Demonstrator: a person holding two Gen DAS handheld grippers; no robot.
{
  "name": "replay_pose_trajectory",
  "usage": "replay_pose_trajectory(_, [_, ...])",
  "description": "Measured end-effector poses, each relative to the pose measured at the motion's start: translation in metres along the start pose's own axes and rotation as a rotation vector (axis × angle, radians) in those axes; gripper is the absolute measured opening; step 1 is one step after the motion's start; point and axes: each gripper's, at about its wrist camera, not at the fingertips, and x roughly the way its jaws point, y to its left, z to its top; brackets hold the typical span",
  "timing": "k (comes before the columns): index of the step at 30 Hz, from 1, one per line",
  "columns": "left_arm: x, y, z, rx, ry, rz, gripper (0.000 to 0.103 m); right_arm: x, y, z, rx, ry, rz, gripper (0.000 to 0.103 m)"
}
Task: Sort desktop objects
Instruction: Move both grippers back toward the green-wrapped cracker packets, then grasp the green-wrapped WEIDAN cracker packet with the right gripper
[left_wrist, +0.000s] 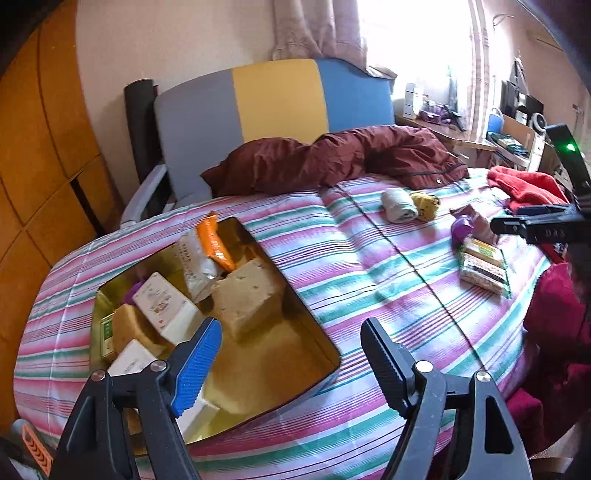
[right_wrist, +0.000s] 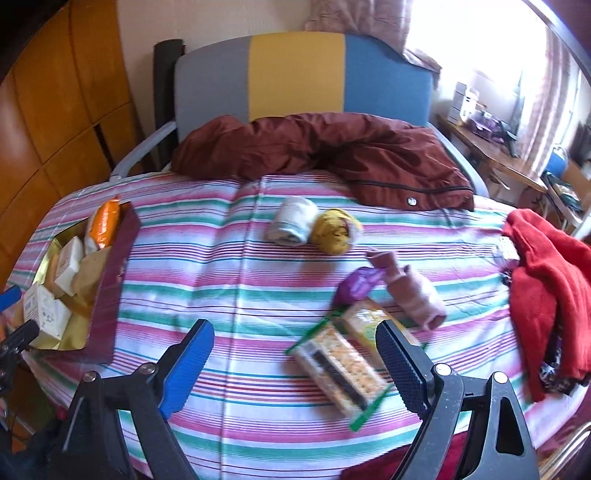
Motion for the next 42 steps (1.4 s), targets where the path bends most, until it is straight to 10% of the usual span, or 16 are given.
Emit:
replay_pose_trajectory(17, [0.033,-0.045,0.002,0.065,0.105,-0.169,0.079,0.023,-0.132,0.014,0.32,0.082,-0.053,0.091])
replay_pose_trajectory(42, [0.075,-0.074,-0.014,0.065,0.256,-0.263,0.079,0.146,-0.093,-0.002,-0.017,0.478,-0.037,0.081])
